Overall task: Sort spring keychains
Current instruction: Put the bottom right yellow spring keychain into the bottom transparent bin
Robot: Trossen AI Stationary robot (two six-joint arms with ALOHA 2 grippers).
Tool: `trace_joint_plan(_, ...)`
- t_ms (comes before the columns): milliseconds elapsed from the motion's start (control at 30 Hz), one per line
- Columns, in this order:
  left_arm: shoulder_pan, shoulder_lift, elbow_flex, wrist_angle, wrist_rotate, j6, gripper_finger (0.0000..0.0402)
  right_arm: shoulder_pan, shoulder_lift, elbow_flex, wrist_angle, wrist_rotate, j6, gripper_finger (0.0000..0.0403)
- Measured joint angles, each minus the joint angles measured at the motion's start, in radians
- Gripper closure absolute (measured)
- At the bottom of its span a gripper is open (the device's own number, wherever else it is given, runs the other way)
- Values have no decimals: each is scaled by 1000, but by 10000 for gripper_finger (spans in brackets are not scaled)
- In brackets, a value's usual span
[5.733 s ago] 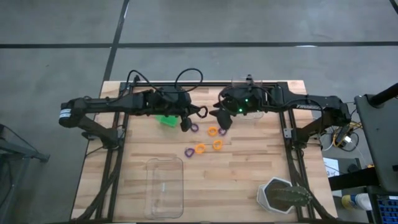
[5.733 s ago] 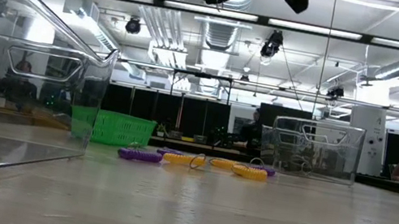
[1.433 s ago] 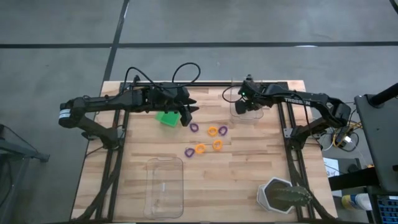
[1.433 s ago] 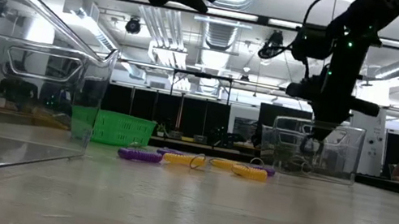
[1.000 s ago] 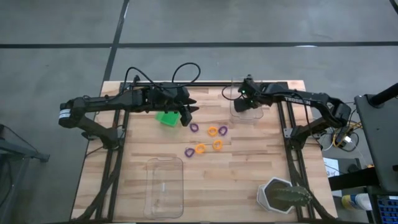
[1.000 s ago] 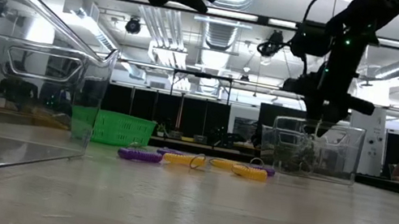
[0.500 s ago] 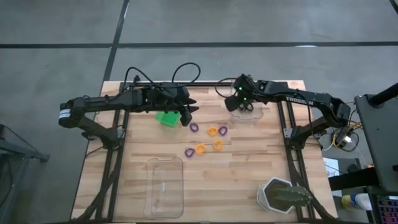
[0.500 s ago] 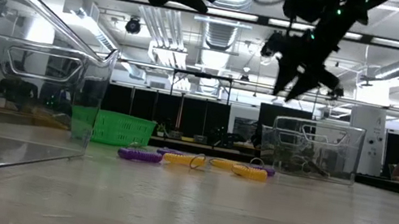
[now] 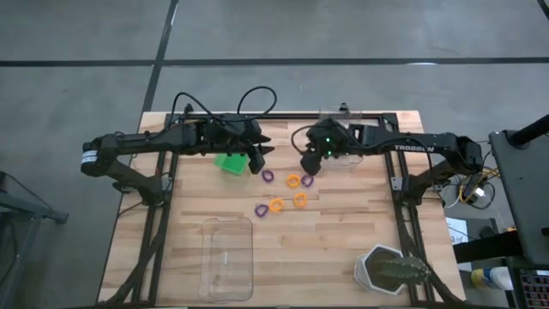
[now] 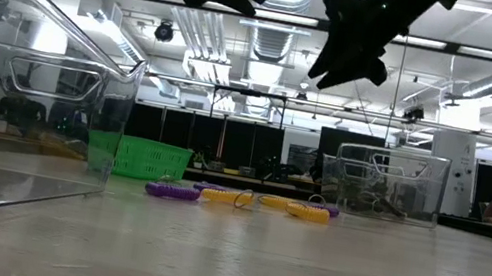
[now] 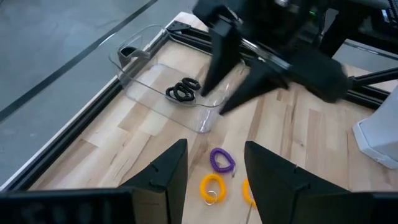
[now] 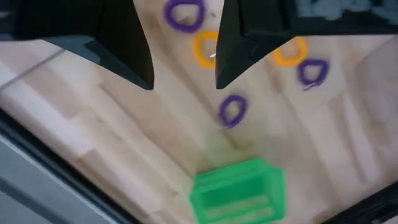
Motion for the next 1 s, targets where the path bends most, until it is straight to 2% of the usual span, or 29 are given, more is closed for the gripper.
trace_joint_plan(300, 0, 0, 0, -22, 0, 18, 250, 83, 0, 0, 21, -108, 5, 252)
trace_joint_plan(567, 0, 0, 0, -32, 0, 14, 250, 134, 0, -4, 32, -117, 29, 255)
trace_joint_plan(767, 0, 0, 0, -33, 0, 2, 250, 165, 0, -40, 37, -193, -67, 262)
trace_joint_plan(1000, 0, 0, 0, -33, 0, -5, 250, 189, 0, -120, 47, -198, -127, 262)
